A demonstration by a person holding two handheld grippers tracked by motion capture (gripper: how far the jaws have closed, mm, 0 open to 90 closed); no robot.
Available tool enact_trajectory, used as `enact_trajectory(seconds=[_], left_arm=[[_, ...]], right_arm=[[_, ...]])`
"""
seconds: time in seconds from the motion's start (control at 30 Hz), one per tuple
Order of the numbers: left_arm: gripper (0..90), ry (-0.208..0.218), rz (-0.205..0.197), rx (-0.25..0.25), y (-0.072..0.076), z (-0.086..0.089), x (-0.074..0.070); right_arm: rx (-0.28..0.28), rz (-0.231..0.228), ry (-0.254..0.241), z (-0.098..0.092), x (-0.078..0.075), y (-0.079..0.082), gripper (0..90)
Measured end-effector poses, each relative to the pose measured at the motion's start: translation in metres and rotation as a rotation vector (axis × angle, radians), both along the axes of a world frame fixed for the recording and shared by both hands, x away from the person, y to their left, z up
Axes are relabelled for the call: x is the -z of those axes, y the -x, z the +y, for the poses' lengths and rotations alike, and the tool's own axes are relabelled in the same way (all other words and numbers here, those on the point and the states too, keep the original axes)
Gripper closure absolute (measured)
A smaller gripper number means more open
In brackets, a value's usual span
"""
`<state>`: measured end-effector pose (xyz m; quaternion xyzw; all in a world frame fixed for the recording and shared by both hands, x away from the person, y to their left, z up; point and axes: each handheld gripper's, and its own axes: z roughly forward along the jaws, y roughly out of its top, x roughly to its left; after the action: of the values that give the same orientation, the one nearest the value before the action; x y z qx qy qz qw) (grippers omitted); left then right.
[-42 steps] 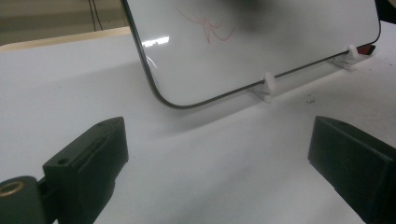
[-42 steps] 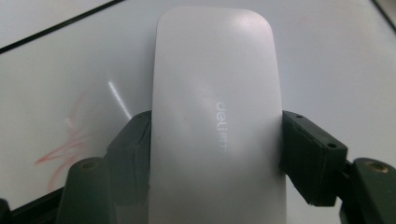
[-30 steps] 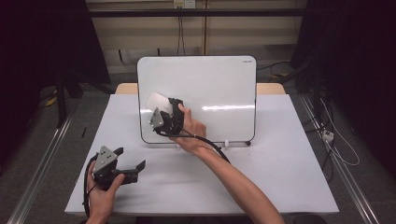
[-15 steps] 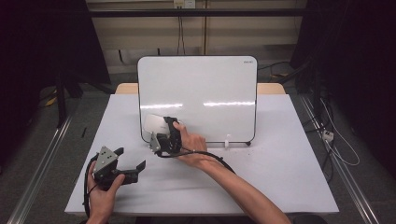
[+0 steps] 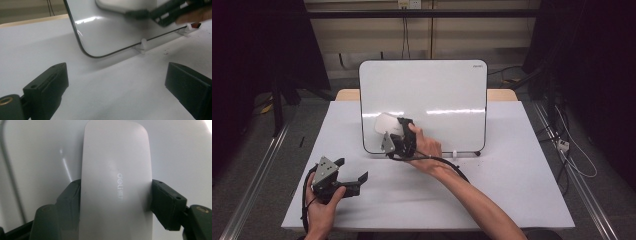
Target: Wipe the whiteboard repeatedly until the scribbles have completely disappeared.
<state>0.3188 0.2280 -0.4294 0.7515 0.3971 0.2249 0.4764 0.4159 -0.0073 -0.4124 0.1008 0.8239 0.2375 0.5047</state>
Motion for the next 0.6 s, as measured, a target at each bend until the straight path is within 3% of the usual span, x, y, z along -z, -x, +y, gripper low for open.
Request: enact_trajectory(seconds=[0.33, 0.43, 0.53, 0.6], left_arm=[[4.7, 0.000, -0.002, -0.004, 0.000, 0.002, -0.001], [4.7, 0.004, 0.003, -0.002, 0.000, 0.002, 0.000], [4.7, -0.001, -0.001, 0.002, 0.000, 0.001, -0.001], [4.7, 0.004, -0.002, -0.001, 0.000, -0.001, 0.000]], right_arm=[[0.132, -0.014, -0.152, -0.011, -0.035, -0.032, 30.9], [0.154, -0.026, -0.150, -0.006, -0.034, -0.031, 30.9], [0.131, -0.005, -0.143, -0.004, -0.031, -0.027, 31.1], [0.103, 0.006, -0.105, 0.001, -0.024, -0.020, 31.1]])
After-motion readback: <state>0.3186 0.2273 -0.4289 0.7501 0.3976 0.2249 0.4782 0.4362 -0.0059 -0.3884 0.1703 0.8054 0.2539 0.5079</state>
